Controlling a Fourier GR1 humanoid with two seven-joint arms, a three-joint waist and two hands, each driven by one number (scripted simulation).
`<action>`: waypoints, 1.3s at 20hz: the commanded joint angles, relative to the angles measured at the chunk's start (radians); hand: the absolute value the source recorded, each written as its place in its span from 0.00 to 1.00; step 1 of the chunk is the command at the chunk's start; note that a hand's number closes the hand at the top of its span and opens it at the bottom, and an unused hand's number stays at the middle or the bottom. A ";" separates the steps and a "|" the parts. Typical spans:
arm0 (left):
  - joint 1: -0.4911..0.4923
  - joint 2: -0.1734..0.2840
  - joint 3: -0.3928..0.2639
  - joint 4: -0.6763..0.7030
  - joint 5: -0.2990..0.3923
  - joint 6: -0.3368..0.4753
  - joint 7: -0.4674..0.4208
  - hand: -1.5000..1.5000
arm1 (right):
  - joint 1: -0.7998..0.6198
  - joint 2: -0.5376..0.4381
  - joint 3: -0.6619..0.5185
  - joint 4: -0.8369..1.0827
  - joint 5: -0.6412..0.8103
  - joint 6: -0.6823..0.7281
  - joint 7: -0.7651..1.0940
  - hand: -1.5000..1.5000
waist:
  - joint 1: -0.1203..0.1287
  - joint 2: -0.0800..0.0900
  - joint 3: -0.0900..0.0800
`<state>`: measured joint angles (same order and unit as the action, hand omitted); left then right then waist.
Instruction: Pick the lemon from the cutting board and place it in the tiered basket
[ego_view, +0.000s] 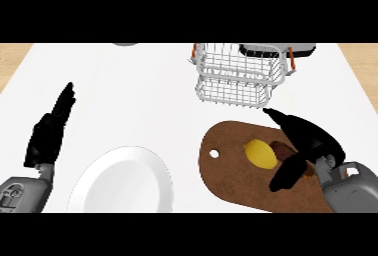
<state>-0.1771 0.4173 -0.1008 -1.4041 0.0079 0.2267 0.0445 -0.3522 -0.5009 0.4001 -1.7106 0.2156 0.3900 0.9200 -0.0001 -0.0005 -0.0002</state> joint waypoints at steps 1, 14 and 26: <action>-0.010 -0.019 0.024 -0.045 -0.030 -0.011 0.054 0.50 | 0.005 0.074 -0.008 -0.015 0.060 0.039 0.077 0.00 | 0.002 0.000 0.000; 0.022 -0.071 0.091 0.006 -0.080 -0.077 -0.034 0.50 | 0.078 0.134 -0.067 0.129 0.198 0.061 -0.098 0.00 | 0.000 0.001 0.000; 0.083 -0.097 0.143 -0.072 -0.125 -0.139 0.005 0.50 | 0.034 0.268 -0.126 0.223 0.272 0.133 -0.112 0.00 | 0.004 0.000 0.000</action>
<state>-0.1336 0.3170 0.0148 -1.4643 -0.1161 0.1235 0.0670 -0.3027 -0.2712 0.2958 -1.5339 0.4578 0.5102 0.8299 0.0021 -0.0003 0.0001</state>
